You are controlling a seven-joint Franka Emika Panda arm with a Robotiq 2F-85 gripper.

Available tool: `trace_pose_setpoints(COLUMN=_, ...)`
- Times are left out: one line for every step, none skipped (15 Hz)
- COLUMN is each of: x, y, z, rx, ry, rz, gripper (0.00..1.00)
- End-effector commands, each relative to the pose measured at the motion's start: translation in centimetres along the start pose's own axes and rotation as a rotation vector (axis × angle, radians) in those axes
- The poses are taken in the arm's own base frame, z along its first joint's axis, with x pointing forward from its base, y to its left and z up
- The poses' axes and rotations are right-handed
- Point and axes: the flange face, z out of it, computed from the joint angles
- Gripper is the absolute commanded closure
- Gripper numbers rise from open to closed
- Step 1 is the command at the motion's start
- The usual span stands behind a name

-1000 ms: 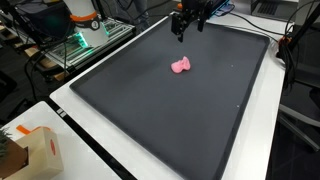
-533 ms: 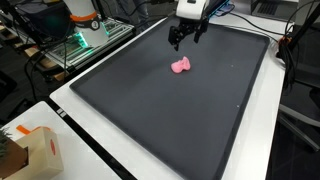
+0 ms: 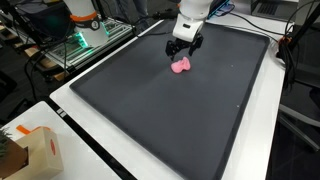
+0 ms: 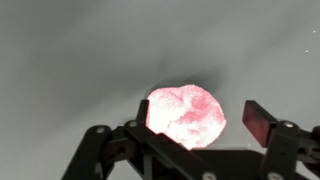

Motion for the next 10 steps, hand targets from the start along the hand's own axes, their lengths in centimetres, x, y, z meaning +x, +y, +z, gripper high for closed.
trace_pose_setpoints(x=0.7, y=-0.5, z=0.9, rx=-0.009, ry=0.033, rz=0.001, gripper=0.32)
trace_pose_setpoints(x=0.9, y=-0.6, z=1.0, rx=-0.007, ry=0.047, rz=-0.002, gripper=0.39)
trace_pose_setpoints(x=1.0, y=-0.7, z=1.1, rx=-0.005, ry=0.051, rz=-0.005, gripper=0.49)
trace_pose_setpoints(x=1.2, y=-0.8, z=1.3, rx=-0.009, ry=0.061, rz=-0.009, gripper=0.56)
trace_pose_setpoints(x=1.3, y=-0.8, z=1.5, rx=-0.011, ry=0.064, rz=-0.010, gripper=0.62)
trace_pose_setpoints(x=1.4, y=-0.9, z=1.7, rx=-0.018, ry=0.070, rz=-0.013, gripper=0.71)
trace_pose_setpoints(x=1.4, y=-0.9, z=1.9, rx=-0.025, ry=0.072, rz=-0.013, gripper=0.80)
trace_pose_setpoints(x=1.5, y=-0.9, z=1.9, rx=-0.030, ry=0.071, rz=-0.016, gripper=0.87)
trace_pose_setpoints(x=1.5, y=-0.9, z=1.9, rx=-0.035, ry=0.072, rz=-0.015, gripper=0.93)
trace_pose_setpoints(x=1.6, y=-0.9, z=1.8, rx=-0.038, ry=0.074, rz=-0.016, gripper=0.99)
